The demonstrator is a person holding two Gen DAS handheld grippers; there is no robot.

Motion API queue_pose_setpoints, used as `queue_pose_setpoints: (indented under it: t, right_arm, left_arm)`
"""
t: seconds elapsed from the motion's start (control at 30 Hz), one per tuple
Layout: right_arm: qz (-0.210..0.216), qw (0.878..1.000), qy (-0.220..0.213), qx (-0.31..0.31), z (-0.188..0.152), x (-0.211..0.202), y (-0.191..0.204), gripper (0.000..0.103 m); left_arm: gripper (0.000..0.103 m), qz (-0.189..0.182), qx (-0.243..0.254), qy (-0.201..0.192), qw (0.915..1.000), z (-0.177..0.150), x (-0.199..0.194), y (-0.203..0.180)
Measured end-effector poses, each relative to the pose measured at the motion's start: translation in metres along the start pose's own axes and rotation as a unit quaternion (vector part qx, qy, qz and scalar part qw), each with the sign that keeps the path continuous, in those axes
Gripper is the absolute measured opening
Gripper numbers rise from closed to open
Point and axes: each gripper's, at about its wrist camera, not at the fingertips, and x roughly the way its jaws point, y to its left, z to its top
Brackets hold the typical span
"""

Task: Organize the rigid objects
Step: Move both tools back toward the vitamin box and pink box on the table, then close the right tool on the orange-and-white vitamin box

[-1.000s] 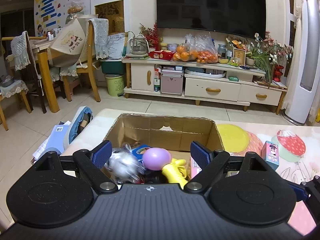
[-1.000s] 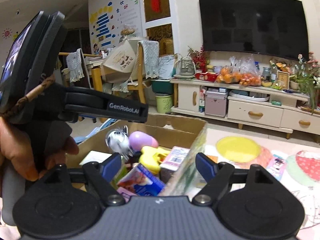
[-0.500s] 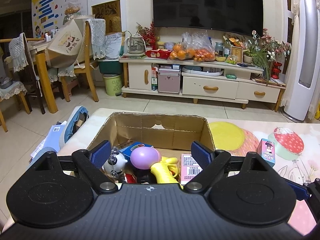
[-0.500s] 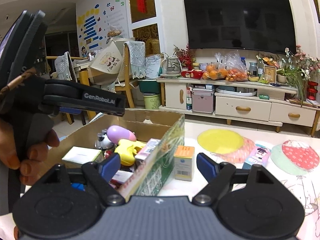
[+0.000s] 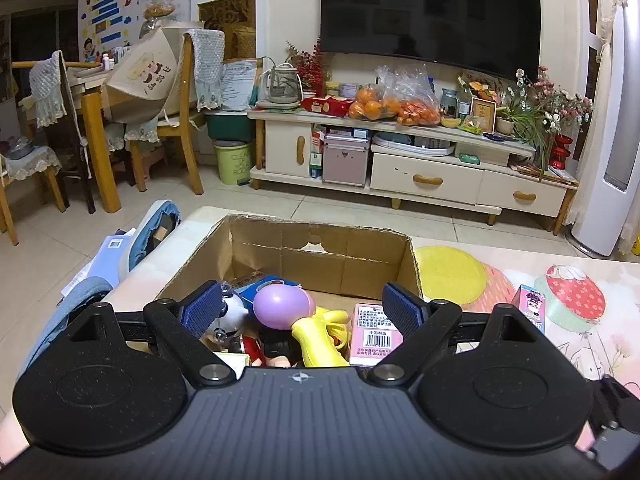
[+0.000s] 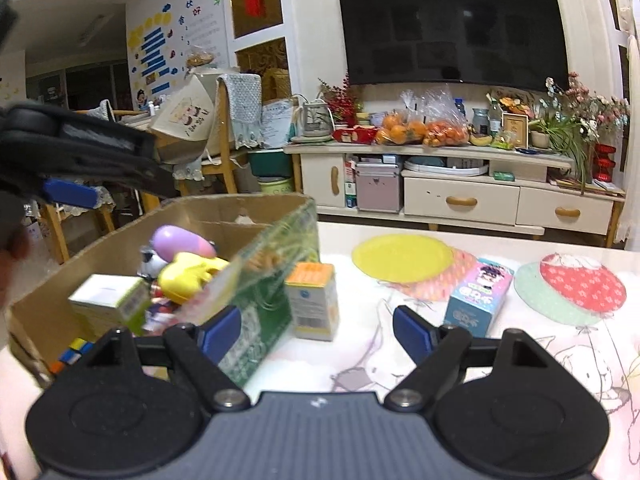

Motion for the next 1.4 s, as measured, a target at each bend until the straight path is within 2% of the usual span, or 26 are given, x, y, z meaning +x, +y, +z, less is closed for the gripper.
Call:
queue_pose_setpoints:
  t: [0.27, 0.4, 0.63, 0.83, 0.97, 1.13, 1.27, 1.4]
  right_arm:
    - [0.024, 0.997, 0.008, -0.068, -0.004, 0.047, -0.007, 0.076]
    - [0.033, 0.994, 0.021, -0.104, -0.006, 0.071, -0.008, 0.066]
    - [0.057, 0.989, 0.036, -0.135, -0.004, 0.097, -0.018, 0.063]
    - [0.095, 0.985, 0.043, -0.139, 0.001, 0.108, -0.020, 0.063]
    - [0.106, 0.981, 0.050, -0.151, 0.004, 0.113, -0.016, 0.047]
    - [0.096, 0.986, 0.047, -0.128, 0.003, 0.107, -0.019, 0.041]
    - [0.061, 0.992, 0.045, -0.104, -0.002, 0.093, -0.027, 0.036]
    - [0.024, 0.995, 0.046, -0.088, -0.011, 0.064, -0.044, 0.036]
  left_arm:
    - [0.103, 0.001, -0.002, -0.004, 1.0000, 0.000, -0.002, -0.002]
    - [0.103, 0.002, 0.012, -0.006, 0.9999, 0.000, -0.001, -0.005]
    - [0.103, -0.002, 0.028, -0.010, 0.9996, -0.001, 0.000, -0.001]
    - [0.103, -0.001, 0.039, -0.012, 0.9992, -0.001, 0.003, 0.003]
    - [0.103, -0.001, 0.038, -0.013, 0.9992, 0.001, 0.005, 0.006]
    - [0.103, -0.008, 0.045, -0.016, 0.9988, 0.000, 0.004, 0.006]
    - [0.103, -0.019, 0.049, -0.019, 0.9985, 0.000, 0.004, 0.006]
    - [0.103, -0.035, 0.054, -0.026, 0.9976, 0.000, 0.001, 0.001]
